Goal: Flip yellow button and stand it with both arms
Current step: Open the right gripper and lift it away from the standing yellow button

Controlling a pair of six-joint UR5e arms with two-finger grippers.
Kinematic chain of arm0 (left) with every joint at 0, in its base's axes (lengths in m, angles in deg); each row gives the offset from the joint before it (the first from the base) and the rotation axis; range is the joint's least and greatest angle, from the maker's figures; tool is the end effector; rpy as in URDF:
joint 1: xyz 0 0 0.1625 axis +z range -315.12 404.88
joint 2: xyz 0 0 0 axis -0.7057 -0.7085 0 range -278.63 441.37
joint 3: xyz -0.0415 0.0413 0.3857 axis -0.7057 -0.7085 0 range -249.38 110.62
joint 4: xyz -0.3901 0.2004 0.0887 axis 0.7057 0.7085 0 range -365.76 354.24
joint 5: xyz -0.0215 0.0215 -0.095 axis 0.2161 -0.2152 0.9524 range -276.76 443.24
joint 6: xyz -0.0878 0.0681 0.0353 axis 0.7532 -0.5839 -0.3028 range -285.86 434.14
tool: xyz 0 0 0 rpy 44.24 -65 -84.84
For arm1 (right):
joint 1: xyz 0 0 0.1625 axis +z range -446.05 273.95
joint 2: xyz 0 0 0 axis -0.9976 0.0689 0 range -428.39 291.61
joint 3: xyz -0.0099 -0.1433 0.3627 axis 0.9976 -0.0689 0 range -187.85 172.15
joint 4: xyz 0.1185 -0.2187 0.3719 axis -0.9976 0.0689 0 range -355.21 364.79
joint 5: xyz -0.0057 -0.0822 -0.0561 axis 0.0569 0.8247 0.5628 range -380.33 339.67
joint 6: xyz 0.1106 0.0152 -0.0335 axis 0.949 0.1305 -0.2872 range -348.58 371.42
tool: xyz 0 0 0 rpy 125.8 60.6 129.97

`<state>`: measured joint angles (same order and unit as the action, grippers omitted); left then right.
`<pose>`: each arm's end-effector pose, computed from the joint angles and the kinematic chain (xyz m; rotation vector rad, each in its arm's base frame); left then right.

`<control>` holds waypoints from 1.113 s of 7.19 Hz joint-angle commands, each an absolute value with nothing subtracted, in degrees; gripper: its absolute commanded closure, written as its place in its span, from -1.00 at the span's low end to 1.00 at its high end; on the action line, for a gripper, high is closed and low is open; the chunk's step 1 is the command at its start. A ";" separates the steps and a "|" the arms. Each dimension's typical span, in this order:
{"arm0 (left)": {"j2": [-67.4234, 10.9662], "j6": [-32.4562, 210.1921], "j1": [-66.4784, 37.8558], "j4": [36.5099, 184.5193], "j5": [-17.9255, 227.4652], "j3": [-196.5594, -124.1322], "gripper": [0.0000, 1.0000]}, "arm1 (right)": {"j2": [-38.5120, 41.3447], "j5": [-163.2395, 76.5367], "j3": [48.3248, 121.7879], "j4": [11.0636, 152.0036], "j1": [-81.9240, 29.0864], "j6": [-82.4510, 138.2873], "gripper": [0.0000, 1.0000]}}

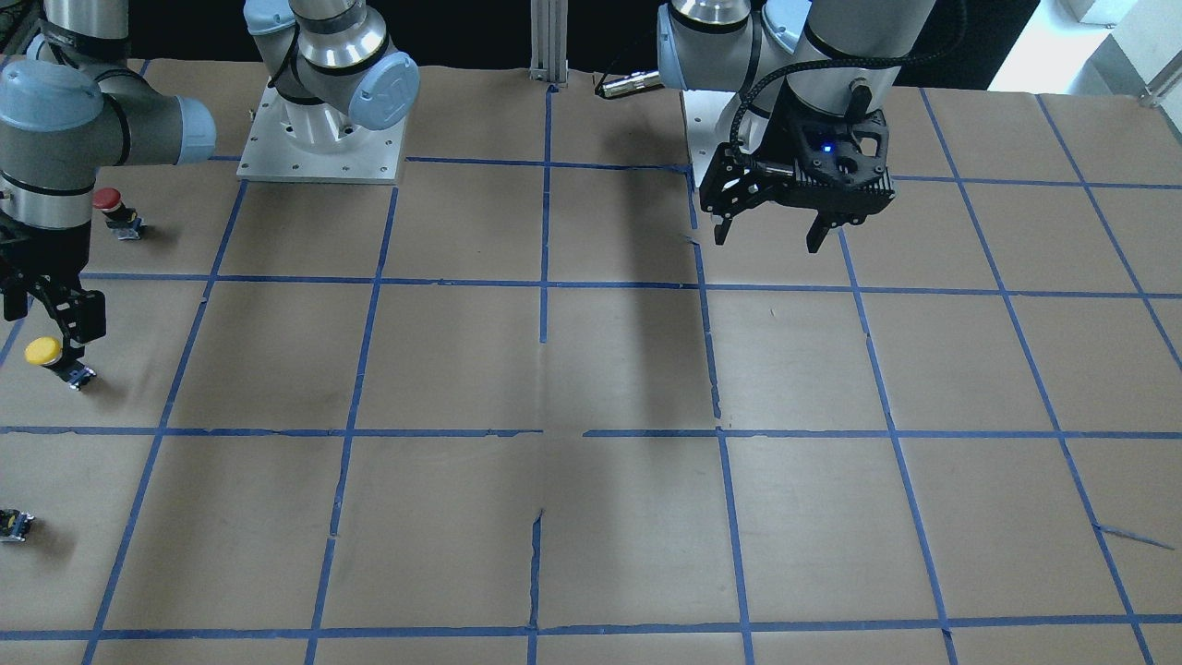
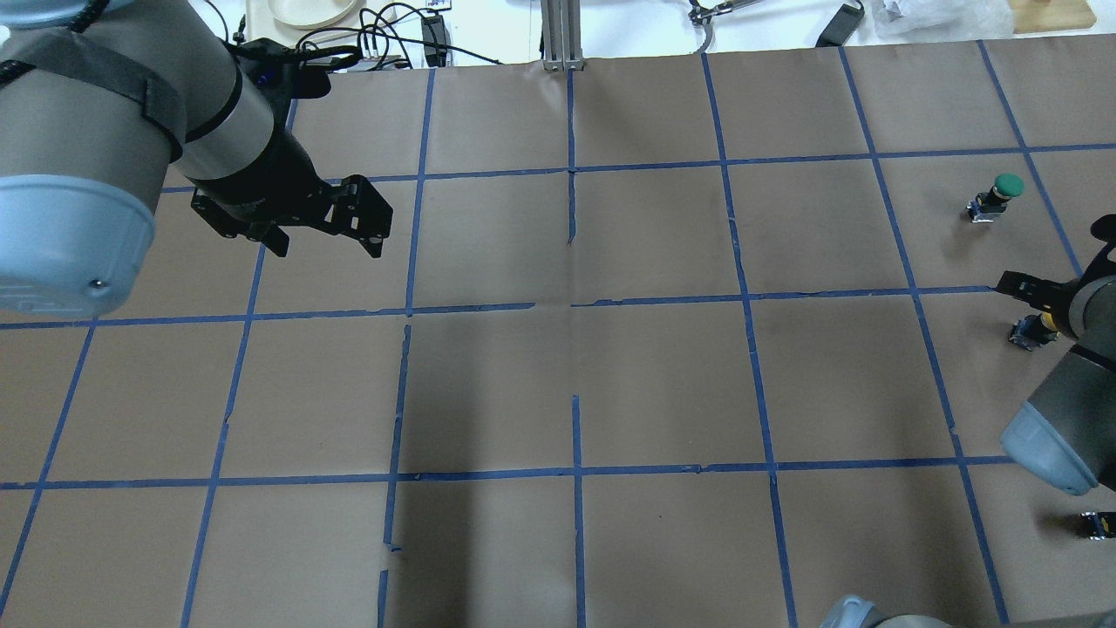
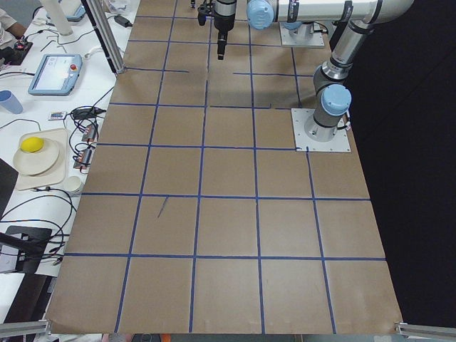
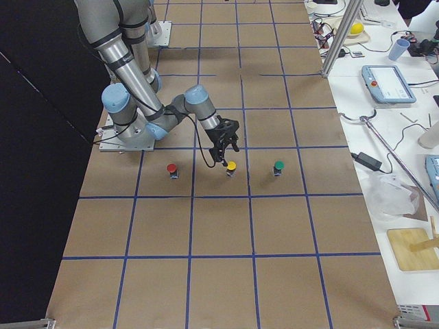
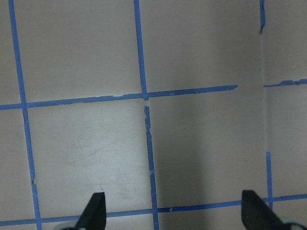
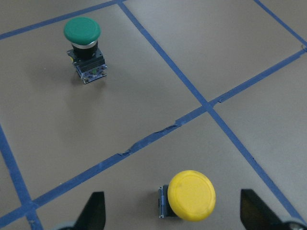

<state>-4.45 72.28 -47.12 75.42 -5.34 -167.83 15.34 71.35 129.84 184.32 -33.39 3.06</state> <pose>-0.1538 -0.5011 0.4115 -0.1066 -3.1124 0.1236 -0.1654 -0.4308 0.1682 -0.7041 -2.6728 0.8014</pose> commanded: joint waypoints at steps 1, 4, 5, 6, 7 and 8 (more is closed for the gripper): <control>-4.34 72.21 -47.14 75.27 -4.92 -167.11 -1.00 | 23.06 73.96 122.63 161.82 -30.77 2.98 -1.00; -4.24 72.03 -47.14 75.27 -5.27 -167.72 -1.00 | 27.32 74.33 106.28 125.30 -25.87 4.03 -1.00; -4.24 72.12 -47.14 75.36 -5.27 -167.55 -1.00 | 27.50 74.24 101.71 116.58 -22.80 4.12 -1.00; -4.24 72.12 -47.22 75.27 -5.27 -167.90 -1.00 | 27.58 73.63 97.14 107.80 -18.59 4.30 -1.00; -4.41 72.20 -47.14 75.27 -5.27 -167.81 -1.00 | 27.76 74.06 92.22 99.44 -13.50 4.91 -1.00; -4.68 72.20 -47.22 75.27 -5.27 -167.73 -1.00 | 27.59 73.54 87.56 92.14 -8.93 8.83 -1.00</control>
<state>-4.41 72.17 -47.18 75.28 -5.27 -167.78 27.63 73.87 93.55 102.04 -14.76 5.58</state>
